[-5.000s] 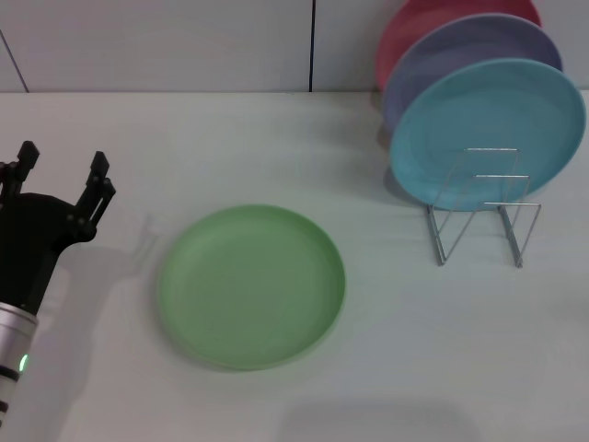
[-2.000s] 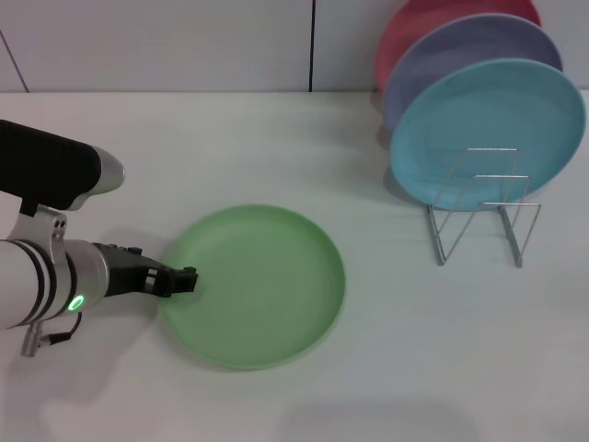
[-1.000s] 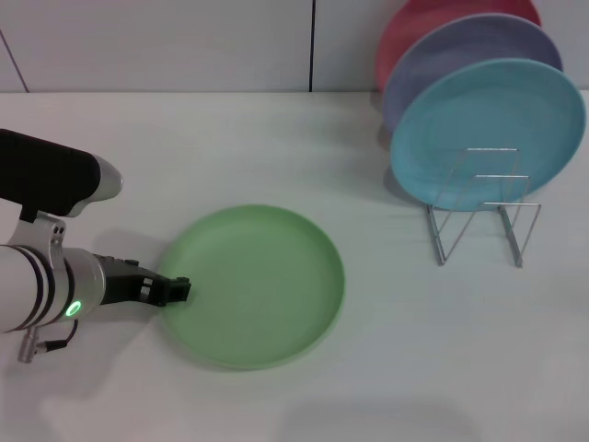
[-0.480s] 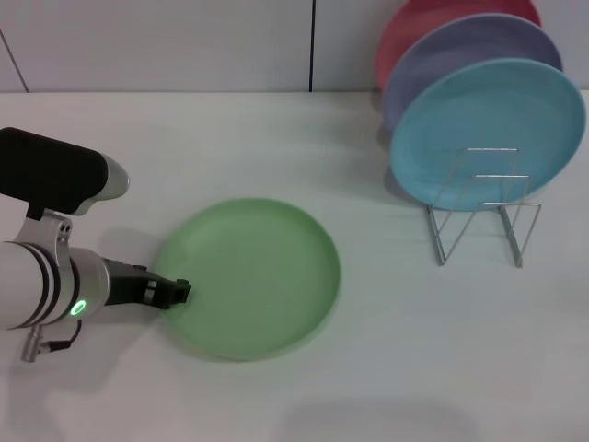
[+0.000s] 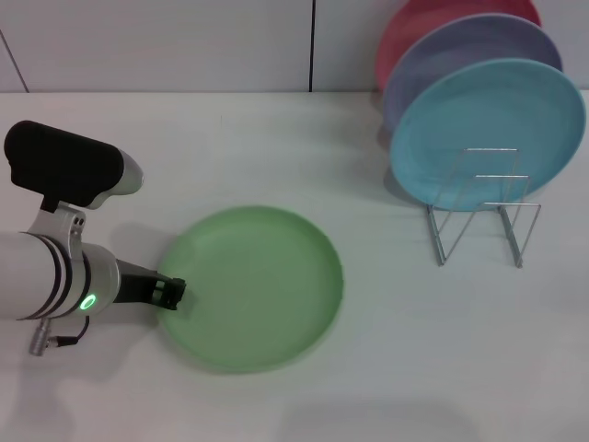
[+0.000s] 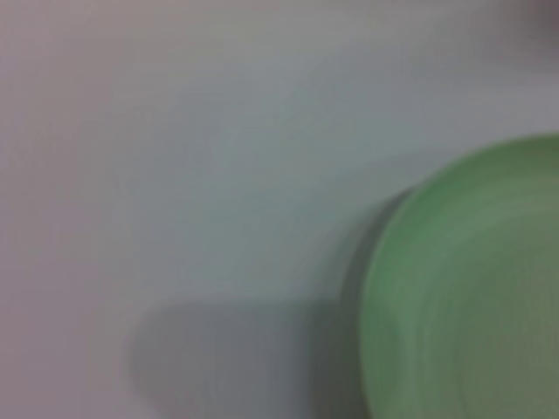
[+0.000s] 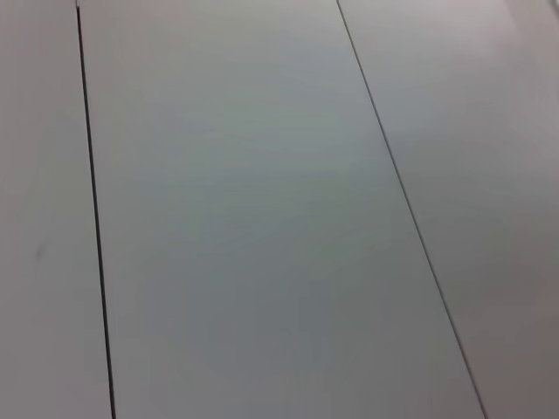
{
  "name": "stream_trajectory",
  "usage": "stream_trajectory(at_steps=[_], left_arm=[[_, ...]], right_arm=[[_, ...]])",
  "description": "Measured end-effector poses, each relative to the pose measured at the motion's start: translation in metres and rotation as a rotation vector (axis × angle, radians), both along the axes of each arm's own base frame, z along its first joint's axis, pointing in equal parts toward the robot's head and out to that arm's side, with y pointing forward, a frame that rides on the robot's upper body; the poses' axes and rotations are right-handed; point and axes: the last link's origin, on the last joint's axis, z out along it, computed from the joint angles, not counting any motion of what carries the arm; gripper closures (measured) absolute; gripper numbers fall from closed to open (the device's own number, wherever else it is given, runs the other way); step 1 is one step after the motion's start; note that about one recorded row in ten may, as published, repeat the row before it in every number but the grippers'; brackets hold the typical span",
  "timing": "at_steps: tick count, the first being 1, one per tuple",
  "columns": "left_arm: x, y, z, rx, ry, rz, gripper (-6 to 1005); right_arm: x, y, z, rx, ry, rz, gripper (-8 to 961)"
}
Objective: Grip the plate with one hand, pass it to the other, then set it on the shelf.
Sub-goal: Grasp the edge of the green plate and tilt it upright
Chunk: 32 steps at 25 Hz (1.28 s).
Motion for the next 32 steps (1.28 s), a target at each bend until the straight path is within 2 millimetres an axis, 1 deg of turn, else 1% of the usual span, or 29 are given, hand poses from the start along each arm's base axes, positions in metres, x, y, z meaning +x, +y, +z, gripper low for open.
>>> stream_trajectory(at_steps=[2,13,18,20,24,27,28,30,32], left_arm=[[0.002,0.000,0.001,0.003,-0.003,-0.004,757],[0.007,0.004,0.003,0.012,-0.005,-0.026,804],[0.010,0.006,0.004,0.016,-0.004,-0.040,850],[0.012,0.008,0.004,0.019,-0.004,-0.048,859],[0.015,0.010,0.004,0.013,0.001,-0.074,873],[0.018,0.011,0.005,0.017,-0.004,-0.085,874],[0.019,0.011,0.005,0.019,-0.006,-0.089,875],[0.022,0.011,0.005,0.020,-0.010,-0.099,880],[0.025,0.011,0.006,0.023,-0.015,-0.108,889]], right_arm=[[0.000,0.001,0.000,0.000,-0.001,0.001,163],[-0.001,0.001,0.000,0.001,0.000,0.006,164],[-0.008,-0.001,0.003,0.029,-0.028,0.047,164],[-0.016,-0.002,0.006,0.042,-0.064,0.094,164],[-0.040,-0.006,0.014,0.076,-0.183,0.256,164],[-0.061,-0.002,0.023,0.097,-0.281,0.407,164],[-0.067,0.002,0.026,0.097,-0.303,0.454,164],[-0.079,0.015,0.034,0.058,-0.325,0.572,165],[-0.092,0.038,0.043,-0.057,-0.345,0.683,165]])
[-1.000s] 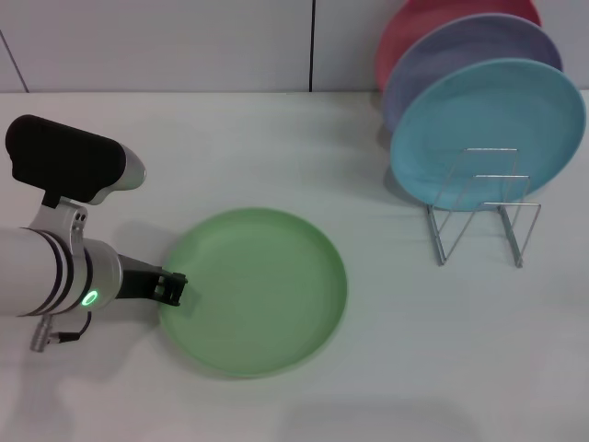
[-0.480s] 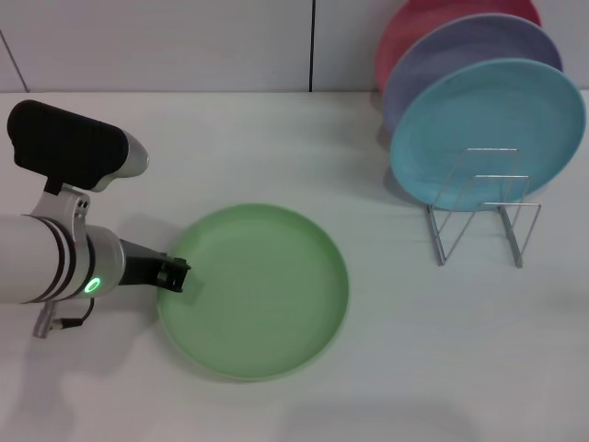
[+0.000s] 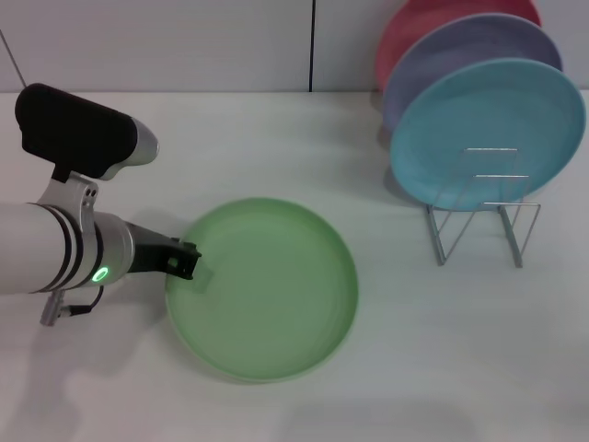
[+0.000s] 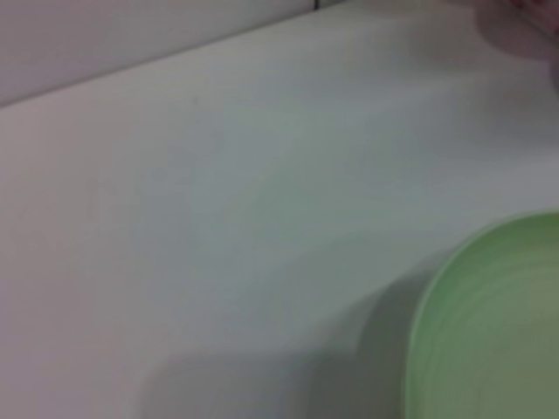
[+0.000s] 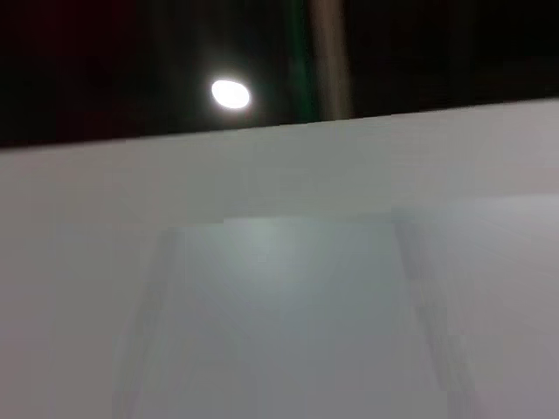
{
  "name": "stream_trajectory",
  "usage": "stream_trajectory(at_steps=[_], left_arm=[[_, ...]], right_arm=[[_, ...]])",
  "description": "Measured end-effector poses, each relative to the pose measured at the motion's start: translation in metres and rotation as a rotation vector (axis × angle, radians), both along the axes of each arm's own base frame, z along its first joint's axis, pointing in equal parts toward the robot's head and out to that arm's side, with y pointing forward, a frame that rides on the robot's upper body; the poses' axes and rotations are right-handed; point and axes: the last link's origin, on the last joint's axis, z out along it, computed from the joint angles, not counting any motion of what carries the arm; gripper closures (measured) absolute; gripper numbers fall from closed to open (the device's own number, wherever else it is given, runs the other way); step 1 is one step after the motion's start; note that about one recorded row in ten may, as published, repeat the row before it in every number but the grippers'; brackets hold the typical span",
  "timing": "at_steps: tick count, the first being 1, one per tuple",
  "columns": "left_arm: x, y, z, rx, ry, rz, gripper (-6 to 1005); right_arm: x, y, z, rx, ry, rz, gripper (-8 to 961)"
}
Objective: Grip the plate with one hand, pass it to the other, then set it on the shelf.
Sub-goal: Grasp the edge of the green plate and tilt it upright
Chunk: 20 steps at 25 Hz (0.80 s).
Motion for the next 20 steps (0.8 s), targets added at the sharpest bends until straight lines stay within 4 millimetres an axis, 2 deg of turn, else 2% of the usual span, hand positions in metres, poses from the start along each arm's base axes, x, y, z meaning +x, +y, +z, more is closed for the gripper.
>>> stream_trajectory(at_steps=[3,6,9,14,20], left_arm=[[0.005,0.000,0.002,0.009,-0.010,-0.015,902],[0.011,-0.001,0.005,0.019,-0.021,-0.032,917],[0.016,0.000,0.007,0.027,-0.026,-0.048,937],[0.026,0.003,0.014,0.045,-0.035,-0.078,953],[0.037,0.007,0.020,0.059,-0.041,-0.111,957]], right_arm=[[-0.023,0.043,0.016,-0.240,-0.102,0.043,165],[-0.055,0.082,0.031,-0.479,-0.176,0.019,165],[-0.080,0.105,0.044,-0.656,-0.197,-0.065,165],[-0.117,0.113,0.066,-0.877,-0.195,-0.154,165],[-0.141,0.110,0.079,-1.020,-0.229,-0.349,164]])
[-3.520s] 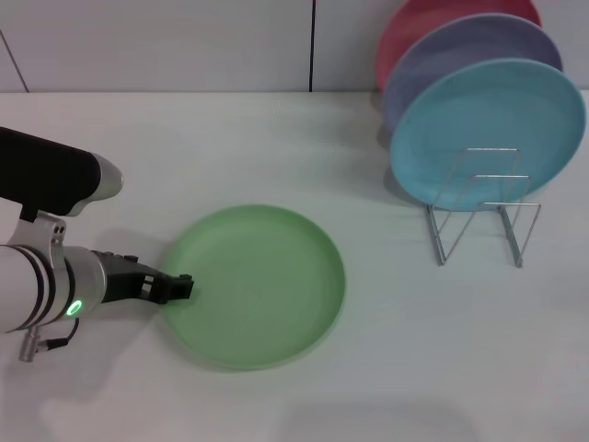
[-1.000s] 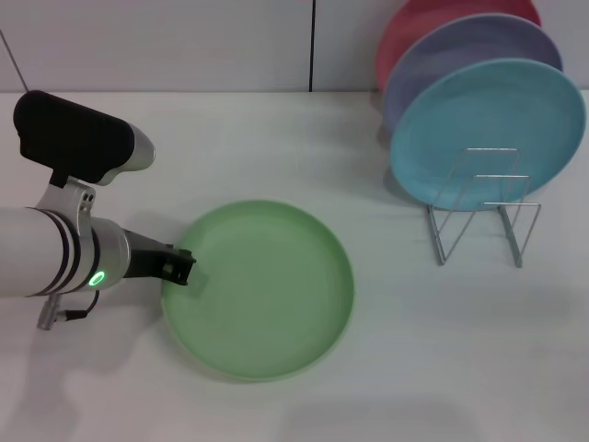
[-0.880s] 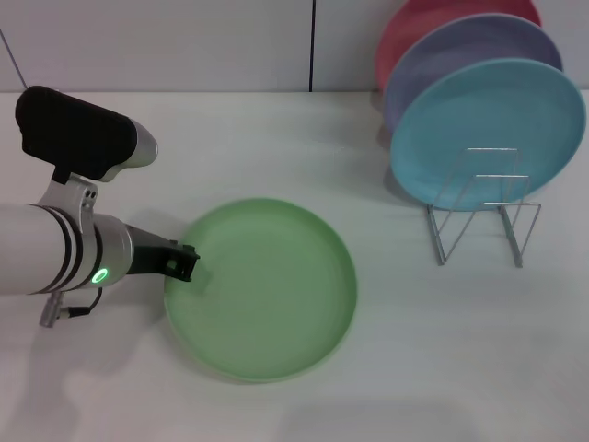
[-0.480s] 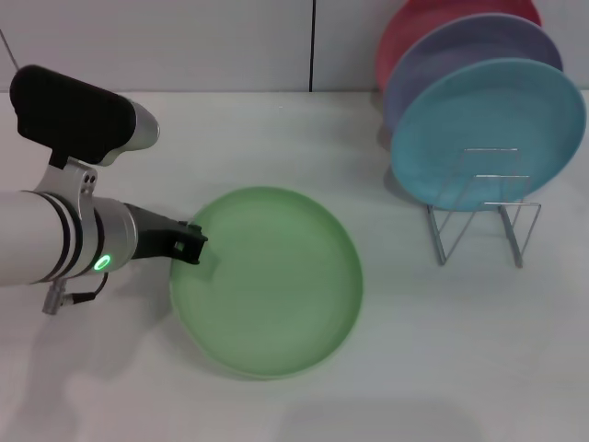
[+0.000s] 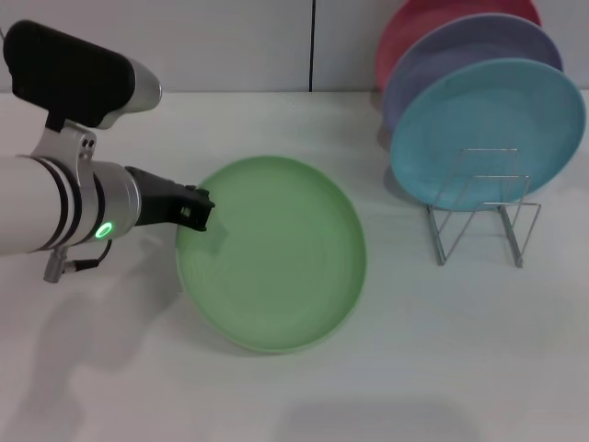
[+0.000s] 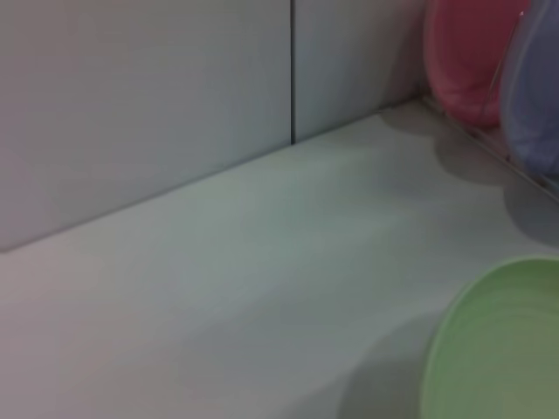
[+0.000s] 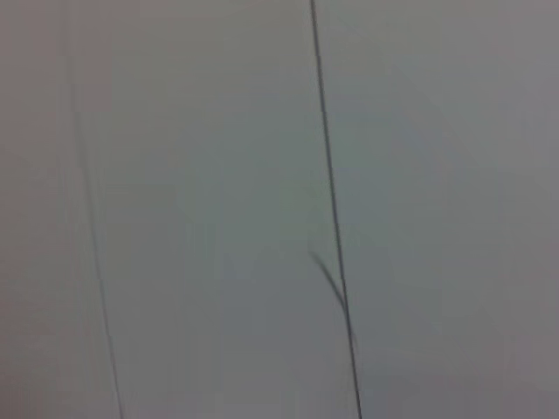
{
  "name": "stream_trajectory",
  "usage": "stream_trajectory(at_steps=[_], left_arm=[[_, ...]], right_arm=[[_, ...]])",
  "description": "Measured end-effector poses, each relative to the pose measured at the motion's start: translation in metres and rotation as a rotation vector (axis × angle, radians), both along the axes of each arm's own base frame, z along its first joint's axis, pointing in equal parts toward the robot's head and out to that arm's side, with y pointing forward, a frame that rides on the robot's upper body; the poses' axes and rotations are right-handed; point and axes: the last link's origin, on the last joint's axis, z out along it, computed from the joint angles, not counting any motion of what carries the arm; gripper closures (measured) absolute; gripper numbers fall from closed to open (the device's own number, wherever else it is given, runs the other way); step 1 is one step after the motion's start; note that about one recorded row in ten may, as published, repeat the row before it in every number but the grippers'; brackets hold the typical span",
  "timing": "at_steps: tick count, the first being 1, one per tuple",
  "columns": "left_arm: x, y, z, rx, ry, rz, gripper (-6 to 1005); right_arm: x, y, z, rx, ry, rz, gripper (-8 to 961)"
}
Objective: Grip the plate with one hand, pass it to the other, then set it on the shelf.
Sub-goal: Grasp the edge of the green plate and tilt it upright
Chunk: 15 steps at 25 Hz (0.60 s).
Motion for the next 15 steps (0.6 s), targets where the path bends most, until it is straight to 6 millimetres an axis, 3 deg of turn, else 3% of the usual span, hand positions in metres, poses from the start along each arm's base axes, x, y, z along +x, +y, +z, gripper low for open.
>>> stream_trajectory(at_steps=[5,9,15], left_arm=[[0.012,0.004,0.007,0.014,0.000,-0.037,958],[0.024,0.006,0.017,0.033,-0.004,-0.075,959],[0.037,0.009,0.026,0.056,-0.012,-0.118,959]], right_arm=[[-0.010,0.008,0.003,-0.190,-0.060,-0.179,164],[-0.018,0.017,-0.009,-0.384,-0.132,-0.215,164],[-0.026,0.035,-0.028,-0.503,-0.156,-0.233,164]])
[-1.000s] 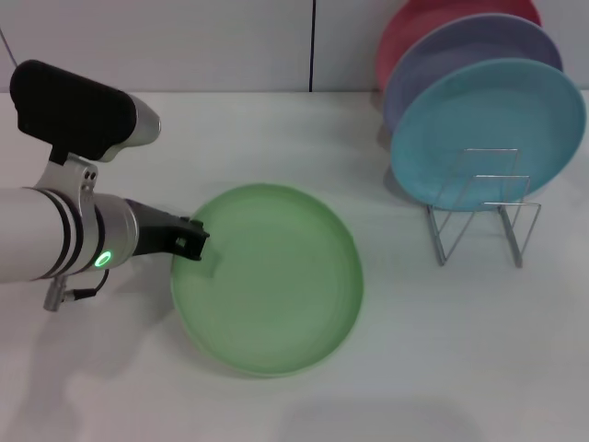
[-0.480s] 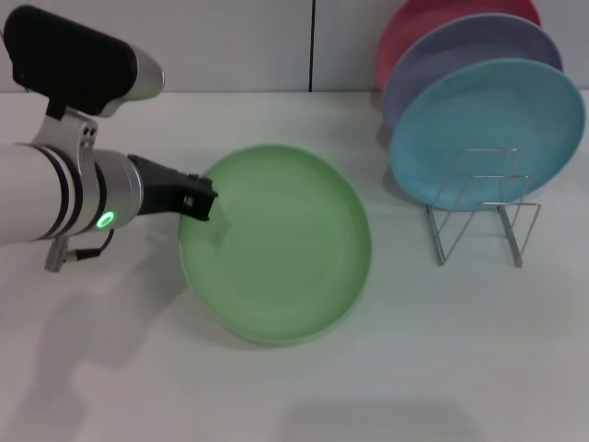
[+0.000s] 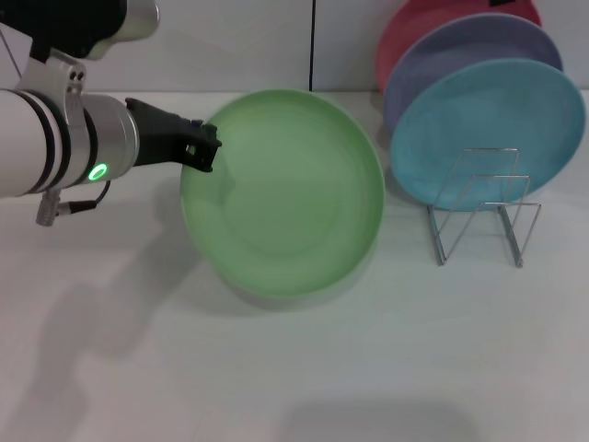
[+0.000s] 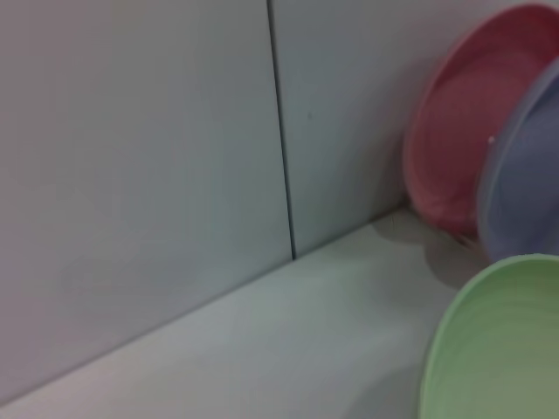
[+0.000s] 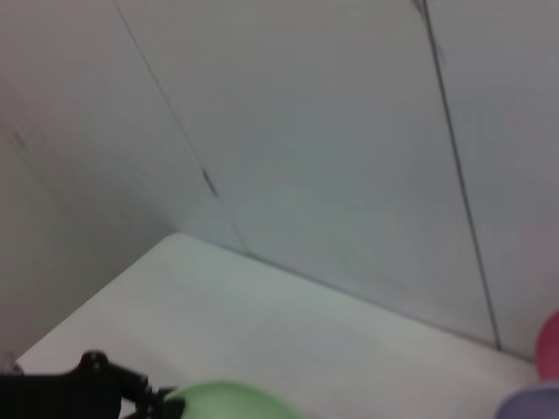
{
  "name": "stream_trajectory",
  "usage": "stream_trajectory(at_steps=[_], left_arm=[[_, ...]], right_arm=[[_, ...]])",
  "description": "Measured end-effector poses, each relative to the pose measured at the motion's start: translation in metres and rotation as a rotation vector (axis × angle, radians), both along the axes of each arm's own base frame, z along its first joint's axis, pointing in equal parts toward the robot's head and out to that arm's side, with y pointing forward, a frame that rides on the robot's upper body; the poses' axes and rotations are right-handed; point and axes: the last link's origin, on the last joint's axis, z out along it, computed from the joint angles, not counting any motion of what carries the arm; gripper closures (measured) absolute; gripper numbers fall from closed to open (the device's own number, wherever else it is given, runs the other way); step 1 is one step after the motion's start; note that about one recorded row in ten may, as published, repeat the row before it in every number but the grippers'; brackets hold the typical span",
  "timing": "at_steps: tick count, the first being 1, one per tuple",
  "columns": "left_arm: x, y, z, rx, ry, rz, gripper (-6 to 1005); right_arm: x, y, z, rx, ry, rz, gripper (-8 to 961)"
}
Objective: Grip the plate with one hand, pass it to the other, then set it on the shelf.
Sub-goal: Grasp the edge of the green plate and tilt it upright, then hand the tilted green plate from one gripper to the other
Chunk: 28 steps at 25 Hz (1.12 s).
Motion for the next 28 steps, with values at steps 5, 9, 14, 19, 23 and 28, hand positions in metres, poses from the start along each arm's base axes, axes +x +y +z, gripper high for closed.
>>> stream_trajectory(at_steps=[5,9,14,19,23,28], left_arm=[[0.008,0.001,0.007,0.020,-0.010,-0.026,959],[0.011,0.002,0.010,0.023,-0.035,-0.026,959],[0.014,0.002,0.013,0.026,-0.052,-0.031,959],[0.019,0.001,0.015,0.031,-0.059,-0.046,959],[0.019,0.001,0.015,0.031,-0.062,-0.048,958],[0.019,0.002,0.018,0.038,-0.067,-0.046,958]], right_arm=[[0.003,0.015,-0.017,-0.046,0.007,-0.036,166],[0.002,0.025,-0.031,-0.054,-0.008,-0.036,168],[-0.007,0.032,-0.048,-0.091,-0.029,-0.025,171],[-0.013,0.041,-0.067,-0.120,-0.058,-0.023,173],[-0.017,0.046,-0.082,-0.138,-0.088,-0.022,175],[-0.019,0.050,-0.095,-0.144,-0.116,-0.019,178]])
